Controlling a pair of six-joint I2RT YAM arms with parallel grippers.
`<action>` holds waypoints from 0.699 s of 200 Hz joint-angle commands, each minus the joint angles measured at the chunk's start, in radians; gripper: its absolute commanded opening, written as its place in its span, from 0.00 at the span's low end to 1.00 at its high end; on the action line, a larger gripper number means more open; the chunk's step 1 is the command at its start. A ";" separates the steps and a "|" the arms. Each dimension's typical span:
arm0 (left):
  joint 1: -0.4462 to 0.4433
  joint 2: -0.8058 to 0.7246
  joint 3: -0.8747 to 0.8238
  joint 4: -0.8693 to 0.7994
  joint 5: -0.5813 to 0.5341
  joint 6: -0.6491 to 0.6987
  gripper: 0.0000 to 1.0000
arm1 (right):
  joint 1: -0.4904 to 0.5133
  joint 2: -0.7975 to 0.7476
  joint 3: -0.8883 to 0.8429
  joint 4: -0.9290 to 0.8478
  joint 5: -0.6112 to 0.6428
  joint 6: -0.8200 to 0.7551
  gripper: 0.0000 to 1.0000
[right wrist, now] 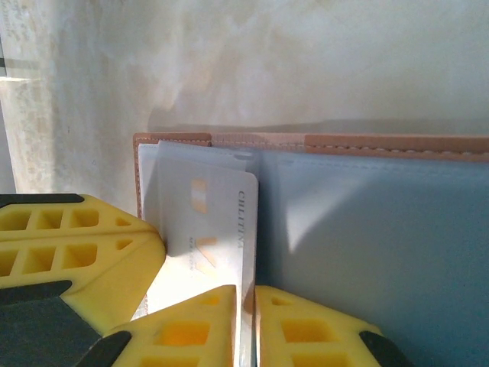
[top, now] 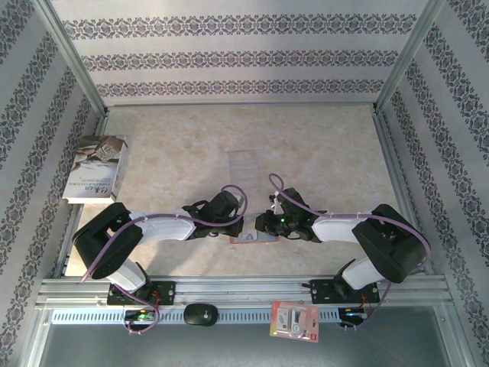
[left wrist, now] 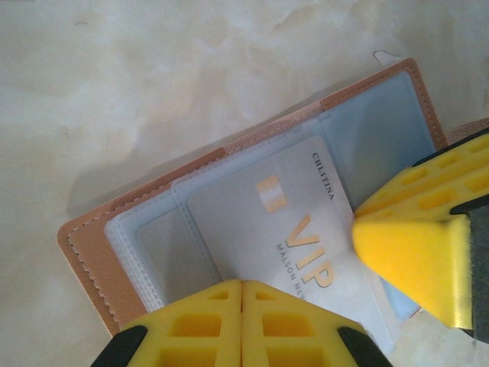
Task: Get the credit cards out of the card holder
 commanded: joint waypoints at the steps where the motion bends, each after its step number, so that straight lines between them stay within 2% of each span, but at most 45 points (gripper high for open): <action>1: 0.004 0.021 -0.034 -0.042 -0.003 0.001 0.06 | -0.008 -0.015 -0.014 0.015 -0.004 0.008 0.12; 31: 0.010 0.022 -0.037 -0.040 0.000 0.002 0.05 | -0.010 -0.028 -0.021 0.004 0.008 0.009 0.00; 65: 0.015 0.023 -0.044 -0.036 0.003 0.001 0.03 | -0.013 -0.063 -0.029 -0.027 0.036 0.005 0.00; 140: 0.034 0.022 -0.063 -0.022 0.021 -0.001 0.00 | -0.013 -0.189 -0.006 -0.304 0.189 -0.079 0.00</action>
